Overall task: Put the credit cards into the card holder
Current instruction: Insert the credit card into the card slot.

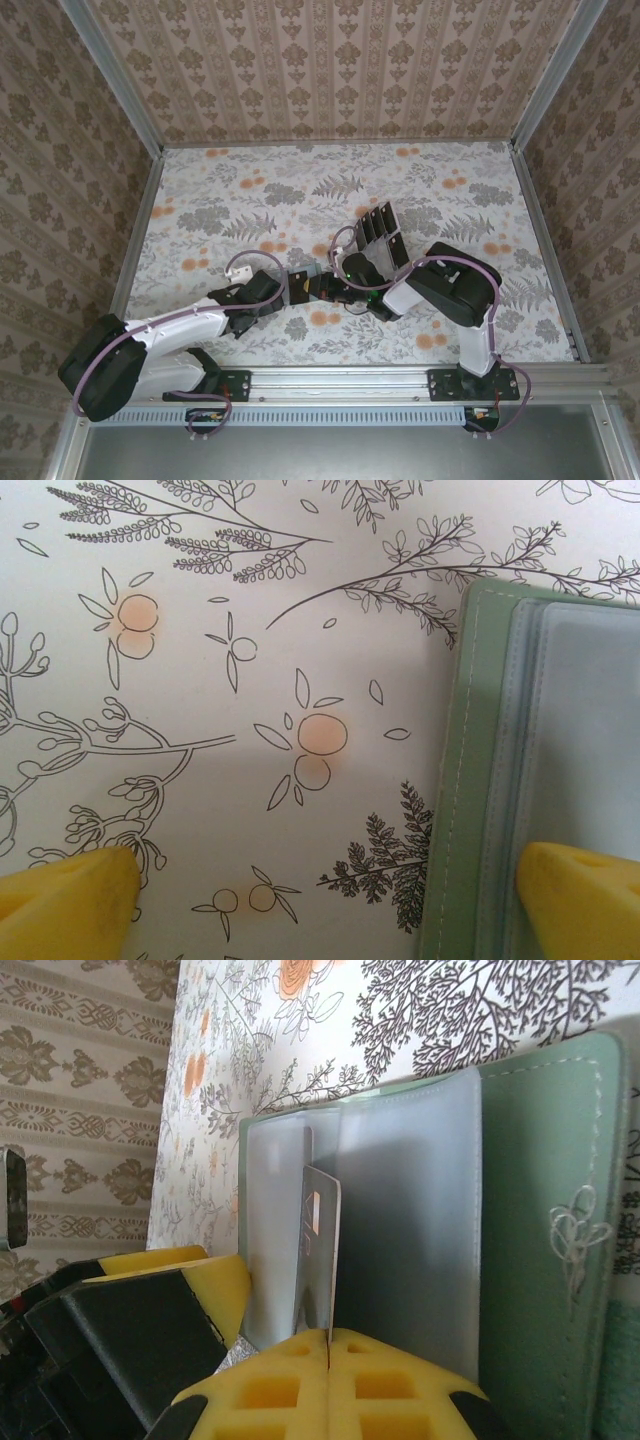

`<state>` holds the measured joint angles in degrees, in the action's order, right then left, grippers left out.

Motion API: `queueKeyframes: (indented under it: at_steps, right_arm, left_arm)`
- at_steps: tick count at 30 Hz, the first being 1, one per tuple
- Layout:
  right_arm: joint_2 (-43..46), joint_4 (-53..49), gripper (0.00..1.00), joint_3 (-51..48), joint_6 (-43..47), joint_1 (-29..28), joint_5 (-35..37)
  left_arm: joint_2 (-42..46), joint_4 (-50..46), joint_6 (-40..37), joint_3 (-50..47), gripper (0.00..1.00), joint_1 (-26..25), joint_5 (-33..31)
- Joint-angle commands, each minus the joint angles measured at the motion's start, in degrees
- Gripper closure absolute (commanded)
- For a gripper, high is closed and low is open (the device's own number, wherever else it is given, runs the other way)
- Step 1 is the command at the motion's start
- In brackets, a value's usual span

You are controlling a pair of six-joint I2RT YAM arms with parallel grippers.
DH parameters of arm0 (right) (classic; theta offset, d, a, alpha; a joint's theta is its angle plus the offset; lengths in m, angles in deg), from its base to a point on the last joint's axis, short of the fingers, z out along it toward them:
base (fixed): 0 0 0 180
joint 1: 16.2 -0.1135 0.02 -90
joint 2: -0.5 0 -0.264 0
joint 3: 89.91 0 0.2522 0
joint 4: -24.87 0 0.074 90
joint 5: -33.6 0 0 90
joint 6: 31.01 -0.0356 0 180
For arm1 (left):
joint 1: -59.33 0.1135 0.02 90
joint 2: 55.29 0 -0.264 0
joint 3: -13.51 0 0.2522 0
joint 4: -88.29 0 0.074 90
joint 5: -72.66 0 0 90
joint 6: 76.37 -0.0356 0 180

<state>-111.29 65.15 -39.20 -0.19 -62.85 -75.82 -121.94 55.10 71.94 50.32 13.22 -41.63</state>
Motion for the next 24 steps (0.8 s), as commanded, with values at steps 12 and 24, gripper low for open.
queueKeyframes:
  at_steps: [12,24]
  right_arm:
    - [-3.19,-2.36,1.00,2.65,-0.16,1.87,-2.01]
    - [-4.38,-2.71,1.00,3.79,0.03,3.27,-3.16]
  left_arm:
    - [-0.23,-4.95,1.11,-2.74,0.00,-0.41,1.52]
    - [-0.14,-4.93,1.20,-2.92,0.00,-0.47,1.44]
